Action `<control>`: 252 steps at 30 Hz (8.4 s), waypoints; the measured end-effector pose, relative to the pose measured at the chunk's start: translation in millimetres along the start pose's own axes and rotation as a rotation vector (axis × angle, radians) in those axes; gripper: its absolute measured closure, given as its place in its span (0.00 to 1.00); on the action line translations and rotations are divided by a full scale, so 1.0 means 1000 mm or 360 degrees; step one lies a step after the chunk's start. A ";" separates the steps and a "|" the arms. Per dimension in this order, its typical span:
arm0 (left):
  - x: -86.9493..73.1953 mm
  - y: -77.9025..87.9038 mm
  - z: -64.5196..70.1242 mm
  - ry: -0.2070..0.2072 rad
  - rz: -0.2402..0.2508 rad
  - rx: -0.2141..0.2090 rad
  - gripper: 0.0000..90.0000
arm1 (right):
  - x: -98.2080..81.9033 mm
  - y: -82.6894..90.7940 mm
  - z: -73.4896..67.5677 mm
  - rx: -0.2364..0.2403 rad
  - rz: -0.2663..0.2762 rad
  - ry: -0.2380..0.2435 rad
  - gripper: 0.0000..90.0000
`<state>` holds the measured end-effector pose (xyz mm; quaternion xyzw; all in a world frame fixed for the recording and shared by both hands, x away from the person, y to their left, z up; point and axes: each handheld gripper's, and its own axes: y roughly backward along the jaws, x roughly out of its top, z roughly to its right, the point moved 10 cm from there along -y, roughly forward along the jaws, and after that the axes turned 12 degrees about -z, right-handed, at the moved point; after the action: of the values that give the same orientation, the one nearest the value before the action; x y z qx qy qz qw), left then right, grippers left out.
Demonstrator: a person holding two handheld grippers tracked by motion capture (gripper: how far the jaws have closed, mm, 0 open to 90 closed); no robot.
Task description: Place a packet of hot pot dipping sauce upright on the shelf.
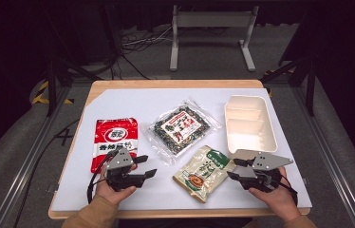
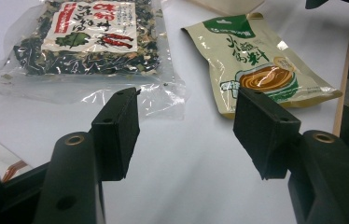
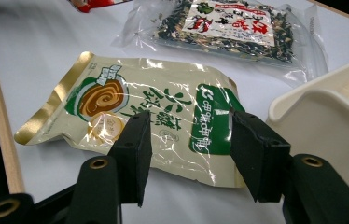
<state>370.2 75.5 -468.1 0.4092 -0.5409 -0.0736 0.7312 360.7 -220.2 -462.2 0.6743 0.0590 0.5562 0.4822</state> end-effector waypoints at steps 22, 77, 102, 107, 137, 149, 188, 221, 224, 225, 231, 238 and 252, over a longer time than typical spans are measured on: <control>0.002 -0.004 0.001 -0.0009 -0.0014 -0.0015 0.45 | -0.025 -0.012 0.015 -0.0047 -0.0271 -0.0196 0.47; 0.001 -0.008 0.003 -0.0023 -0.0038 -0.0013 0.44 | 0.002 -0.056 -0.007 0.0283 -0.0271 -0.0299 0.70; 0.001 -0.006 0.003 -0.0029 -0.0033 -0.0007 0.44 | 0.016 -0.079 -0.004 0.0171 -0.0341 -0.0383 1.00; 0.001 -0.005 0.002 -0.0026 -0.0031 -0.0003 0.44 | 0.023 -0.072 -0.004 0.0175 -0.0302 -0.0379 1.00; 0.001 -0.005 0.001 -0.0011 -0.0024 0.0002 0.44 | 0.092 0.002 -0.017 0.0102 -0.0093 -0.0123 1.00; 0.002 -0.003 0.000 -0.0009 -0.0019 0.0008 0.44 | 0.108 0.021 -0.030 0.0116 -0.0072 0.0000 1.00; -0.001 0.007 -0.009 0.0059 0.0013 0.0050 0.44 | 0.147 0.068 0.027 0.0066 0.0032 0.0073 1.00; -0.006 0.013 -0.013 0.0077 0.0018 0.0081 0.44 | 0.173 0.095 0.092 -0.0078 0.0123 0.0073 1.00; -0.006 0.015 -0.013 0.0091 0.0025 0.0081 0.44 | 0.174 0.095 0.097 -0.0084 0.0132 0.0077 1.00; -0.007 0.015 -0.014 0.0090 0.0025 0.0086 0.44 | 0.175 0.096 0.098 -0.0087 0.0133 0.0077 1.00; -0.009 0.017 -0.015 0.0095 0.0025 0.0095 0.44 | 0.178 0.097 0.114 -0.0120 0.0126 0.0071 1.00; -0.009 0.017 -0.016 0.0111 0.0025 0.0098 0.44 | 0.178 0.099 0.130 -0.0138 0.0158 0.0061 1.00; -0.016 0.021 -0.016 0.0138 0.0019 0.0122 0.44 | 0.174 0.099 0.172 -0.0208 0.0203 0.0050 1.00</control>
<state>370.5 106.5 -466.5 0.4364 -0.5136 -0.0306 0.7381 519.6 -265.6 -256.2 0.6349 -0.0128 0.5990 0.4877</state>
